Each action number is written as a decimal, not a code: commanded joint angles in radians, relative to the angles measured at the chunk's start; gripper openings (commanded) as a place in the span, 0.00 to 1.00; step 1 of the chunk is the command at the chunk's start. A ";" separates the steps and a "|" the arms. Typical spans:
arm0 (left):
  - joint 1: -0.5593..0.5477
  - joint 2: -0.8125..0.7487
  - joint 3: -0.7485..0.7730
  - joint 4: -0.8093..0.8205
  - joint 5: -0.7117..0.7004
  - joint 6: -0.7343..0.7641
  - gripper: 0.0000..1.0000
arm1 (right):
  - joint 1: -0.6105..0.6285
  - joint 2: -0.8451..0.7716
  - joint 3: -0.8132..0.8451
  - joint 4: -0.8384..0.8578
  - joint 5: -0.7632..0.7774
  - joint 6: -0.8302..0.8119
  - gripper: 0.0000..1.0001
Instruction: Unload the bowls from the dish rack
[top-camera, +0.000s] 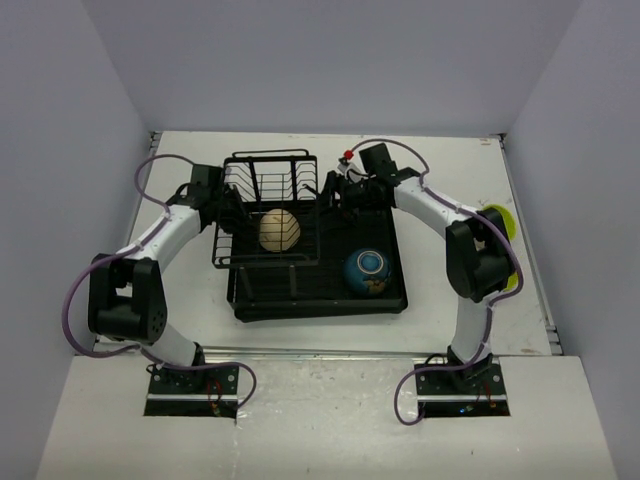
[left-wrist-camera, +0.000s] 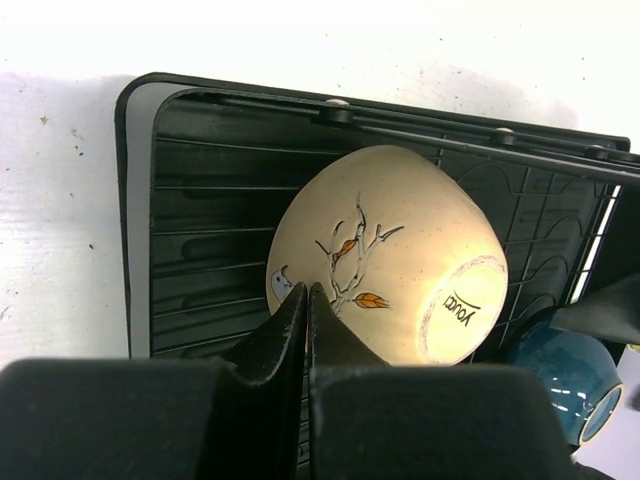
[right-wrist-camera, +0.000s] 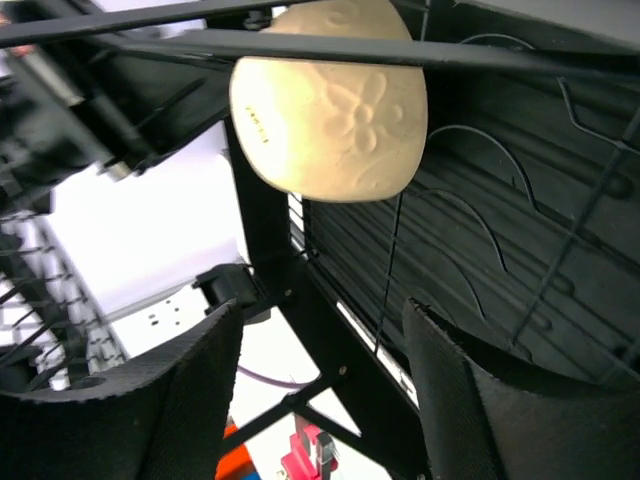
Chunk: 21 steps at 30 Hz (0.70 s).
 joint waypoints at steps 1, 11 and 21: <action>-0.025 0.005 0.038 0.012 0.029 0.009 0.00 | 0.050 0.018 -0.007 0.094 -0.002 0.038 0.67; -0.039 -0.011 0.015 0.001 0.033 0.006 0.00 | 0.088 0.064 -0.100 0.232 0.086 0.076 0.68; -0.039 -0.024 -0.001 0.001 0.032 0.009 0.00 | 0.088 0.099 -0.065 0.237 0.107 0.065 0.67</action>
